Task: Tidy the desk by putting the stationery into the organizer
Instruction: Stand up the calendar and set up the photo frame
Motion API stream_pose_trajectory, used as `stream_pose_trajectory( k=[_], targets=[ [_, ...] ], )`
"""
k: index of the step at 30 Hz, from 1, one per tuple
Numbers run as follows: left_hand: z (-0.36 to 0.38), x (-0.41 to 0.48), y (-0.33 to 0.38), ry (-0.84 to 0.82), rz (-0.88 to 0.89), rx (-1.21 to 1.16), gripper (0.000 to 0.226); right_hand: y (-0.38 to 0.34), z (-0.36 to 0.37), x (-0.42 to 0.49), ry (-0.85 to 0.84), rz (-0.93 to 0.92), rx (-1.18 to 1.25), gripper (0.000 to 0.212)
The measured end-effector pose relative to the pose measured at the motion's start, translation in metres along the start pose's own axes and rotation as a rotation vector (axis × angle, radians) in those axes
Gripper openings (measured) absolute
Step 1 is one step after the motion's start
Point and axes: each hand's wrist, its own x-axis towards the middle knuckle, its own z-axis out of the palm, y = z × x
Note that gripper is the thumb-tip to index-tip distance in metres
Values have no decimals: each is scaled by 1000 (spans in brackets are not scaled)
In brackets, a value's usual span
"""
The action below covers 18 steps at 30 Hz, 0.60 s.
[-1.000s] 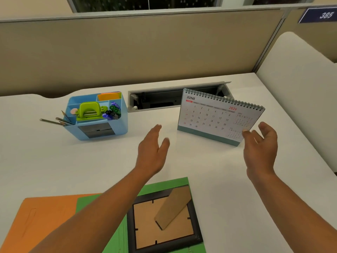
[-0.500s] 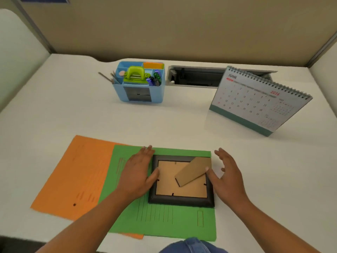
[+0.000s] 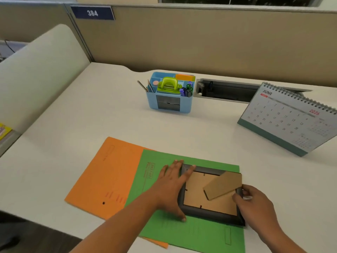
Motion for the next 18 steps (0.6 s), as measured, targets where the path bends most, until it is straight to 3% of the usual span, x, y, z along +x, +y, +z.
stream_pose_trajectory(
  k=[9,13,18],
  targets=[
    [-11,-30,-4,156,89,-193,135,-24,3,-6,142,99,202,22],
    [-35,-49,-3,248,115,-295,130,-48,0,-8,123,74,357,23],
    [-55,-52,-6,255,117,-301,127,-65,7,-5,97,82,355,33]
  ],
)
